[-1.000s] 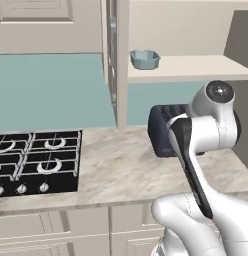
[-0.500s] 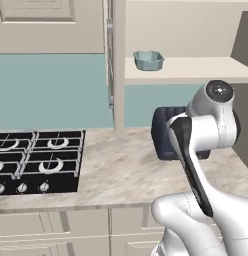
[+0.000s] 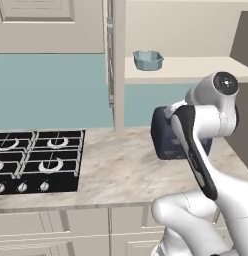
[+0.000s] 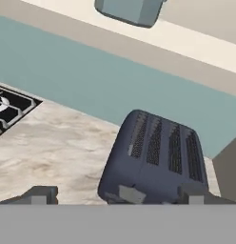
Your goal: Retrieve the tupperware and aluminum foil from the cabinet and place them on the dining counter near the plate with lemon and shrimp to prepare for storing leftovers.
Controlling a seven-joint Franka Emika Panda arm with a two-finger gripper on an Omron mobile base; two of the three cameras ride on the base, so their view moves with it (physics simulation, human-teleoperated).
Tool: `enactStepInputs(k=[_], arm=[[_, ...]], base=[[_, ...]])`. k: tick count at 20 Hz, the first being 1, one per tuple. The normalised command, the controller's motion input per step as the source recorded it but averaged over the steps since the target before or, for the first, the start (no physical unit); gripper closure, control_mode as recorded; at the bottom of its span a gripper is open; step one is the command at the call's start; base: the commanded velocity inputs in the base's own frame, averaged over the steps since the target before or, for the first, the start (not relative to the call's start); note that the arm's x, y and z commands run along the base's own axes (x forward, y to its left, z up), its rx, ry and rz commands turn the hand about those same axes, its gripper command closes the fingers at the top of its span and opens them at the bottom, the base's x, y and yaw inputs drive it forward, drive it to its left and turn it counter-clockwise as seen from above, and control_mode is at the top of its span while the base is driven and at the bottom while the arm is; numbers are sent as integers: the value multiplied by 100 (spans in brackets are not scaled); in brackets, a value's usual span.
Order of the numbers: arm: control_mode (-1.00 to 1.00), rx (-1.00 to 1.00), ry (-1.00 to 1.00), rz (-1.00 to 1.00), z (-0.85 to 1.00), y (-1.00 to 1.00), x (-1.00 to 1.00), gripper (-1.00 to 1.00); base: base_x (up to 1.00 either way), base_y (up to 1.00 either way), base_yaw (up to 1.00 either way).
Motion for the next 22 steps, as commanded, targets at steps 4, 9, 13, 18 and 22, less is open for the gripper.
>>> enactStepInputs(k=[4,9,13,18,22], arm=[[-100,6,-18,11,63,0,34,-100],[-100,7,-5,1,56,0,45,-100],[-100,12,-18,-16,58,0,33,-100],[-100,13,-14,-24,40,0,39,-100],[-100,12,-2,-15,15,0,43,-100]], base=[[0,0,0],[0,0,0],[0,0,0],[0,0,0],[0,0,0]])
